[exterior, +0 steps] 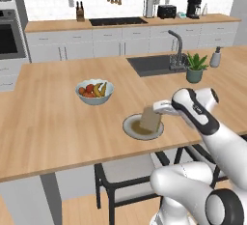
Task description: Start the toaster. Once the lever pops up, take the bread to the plate on the dining counter.
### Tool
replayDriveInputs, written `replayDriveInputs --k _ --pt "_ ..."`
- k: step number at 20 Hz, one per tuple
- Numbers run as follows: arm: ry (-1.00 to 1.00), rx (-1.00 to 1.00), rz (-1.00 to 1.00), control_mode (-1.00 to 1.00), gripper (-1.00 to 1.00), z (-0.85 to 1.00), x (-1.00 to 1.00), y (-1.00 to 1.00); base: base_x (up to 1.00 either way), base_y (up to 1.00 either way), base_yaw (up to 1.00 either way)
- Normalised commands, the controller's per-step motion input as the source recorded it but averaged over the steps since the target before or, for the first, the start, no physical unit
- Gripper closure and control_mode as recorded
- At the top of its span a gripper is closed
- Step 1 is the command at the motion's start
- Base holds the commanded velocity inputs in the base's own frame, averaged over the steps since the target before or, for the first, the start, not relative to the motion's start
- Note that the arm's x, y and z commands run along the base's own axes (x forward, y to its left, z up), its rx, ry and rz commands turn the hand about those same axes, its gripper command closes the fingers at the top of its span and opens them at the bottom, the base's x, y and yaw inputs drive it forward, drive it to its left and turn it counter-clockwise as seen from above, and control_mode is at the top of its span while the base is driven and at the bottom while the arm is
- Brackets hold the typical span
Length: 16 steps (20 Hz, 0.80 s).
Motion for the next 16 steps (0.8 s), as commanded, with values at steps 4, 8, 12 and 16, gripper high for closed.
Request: replayDriveInputs --k 4,8,12,16 --pt "0.00 -0.05 0.00 -1.00 1.00 -0.50 0.22 0.04 0.00 0.00 0.00" --pt "0.00 -0.07 0.00 -1.00 1.00 -0.43 0.25 0.06 0.00 0.00 0.00" --pt "0.00 -0.07 -0.02 -1.00 1.00 -0.31 0.31 0.03 0.00 0.00 0.00" --pt "0.00 -0.06 -0.03 -1.00 1.00 -0.22 0.35 0.00 0.00 0.00 0.00"
